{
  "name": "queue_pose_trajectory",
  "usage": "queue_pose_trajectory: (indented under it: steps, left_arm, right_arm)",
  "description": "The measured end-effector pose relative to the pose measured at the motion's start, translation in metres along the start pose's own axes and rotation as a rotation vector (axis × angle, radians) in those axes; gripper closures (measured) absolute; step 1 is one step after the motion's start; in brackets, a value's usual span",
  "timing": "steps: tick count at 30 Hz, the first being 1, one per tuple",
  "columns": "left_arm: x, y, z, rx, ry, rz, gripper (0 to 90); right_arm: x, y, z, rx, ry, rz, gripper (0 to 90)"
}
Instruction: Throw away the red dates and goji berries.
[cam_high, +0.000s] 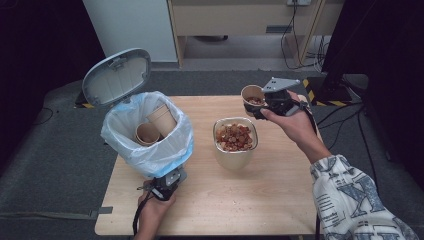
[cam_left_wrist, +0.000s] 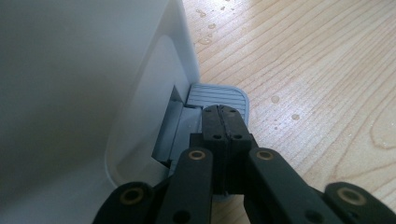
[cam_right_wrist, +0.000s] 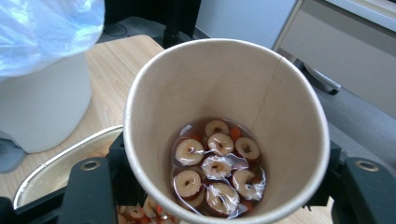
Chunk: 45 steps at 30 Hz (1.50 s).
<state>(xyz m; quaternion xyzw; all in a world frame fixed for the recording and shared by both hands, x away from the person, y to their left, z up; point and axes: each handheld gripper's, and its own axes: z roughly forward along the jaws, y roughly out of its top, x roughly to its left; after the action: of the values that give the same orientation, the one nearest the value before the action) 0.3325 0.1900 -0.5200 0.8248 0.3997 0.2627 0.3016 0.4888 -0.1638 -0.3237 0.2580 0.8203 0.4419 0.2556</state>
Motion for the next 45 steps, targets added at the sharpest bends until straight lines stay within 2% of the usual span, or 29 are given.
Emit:
queue_pose_trajectory:
  steps: [5, 9, 11, 19, 24, 26, 27, 28, 29, 30, 31, 34, 40, 45]
  left_arm:
    - [0.0, 0.0, 0.0, 0.001, 0.0, 0.0, 89.0]
    - [0.0, 0.0, 0.0, 0.001, 0.0, 0.001, 89.0]
    - [0.0, 0.0, 0.0, 0.001, 0.0, 0.001, 89.0]
    - [0.0, 0.0, 0.0, 0.001, -0.001, 0.0, 89.0]
    - [0.0, 0.0, 0.0, 0.001, 0.0, 0.0, 89.0]
    - [0.0, 0.0, 0.0, 0.002, -0.001, 0.001, 89.0]
    - [0.0, 0.0, 0.0, 0.001, 0.0, 0.0, 89.1]
    - [0.0, 0.0, 0.0, 0.001, 0.0, 0.0, 89.0]
    - [0.0, 0.0, 0.0, 0.001, -0.001, 0.0, 89.0]
    - [0.0, 0.0, 0.0, 0.001, -0.001, 0.0, 89.1]
    - [0.0, 0.0, 0.0, -0.003, -0.002, -0.004, 89.0]
    - [0.0, 0.0, 0.001, -0.005, -0.002, -0.008, 89.0]
    - [0.0, 0.0, 0.0, -0.005, -0.001, -0.007, 89.0]
    - [0.0, 0.0, 0.0, -0.005, -0.002, -0.008, 89.0]
  right_arm:
    - [0.005, -0.002, 0.002, 0.013, 0.032, -0.019, 34.1]
    - [0.006, 0.0, 0.002, 0.004, 0.024, -0.013, 34.3]
    - [0.012, 0.002, 0.003, -0.005, 0.044, -0.041, 34.3]
    - [0.012, 0.005, 0.0, -0.011, -0.001, -0.065, 34.5]
    - [0.017, 0.008, 0.0, -0.021, -0.037, -0.157, 34.9]
    - [0.018, 0.008, 0.0, -0.02, -0.046, -0.171, 34.9]
    - [0.02, 0.007, 0.001, -0.013, -0.067, -0.215, 34.9]
    - [0.02, 0.007, 0.001, -0.013, -0.067, -0.215, 34.9]
    - [0.021, 0.006, 0.002, -0.002, -0.091, -0.262, 35.0]
    - [0.021, 0.006, 0.002, -0.002, -0.091, -0.262, 35.0]
    - [0.022, 0.006, 0.002, 0.002, -0.103, -0.293, 35.0]
    - [0.022, 0.007, 0.002, 0.017, -0.134, -0.346, 35.0]
    - [0.025, 0.01, -0.001, 0.013, -0.135, -0.394, 35.0]
    - [0.023, 0.014, -0.004, 0.026, -0.164, -0.431, 35.1]
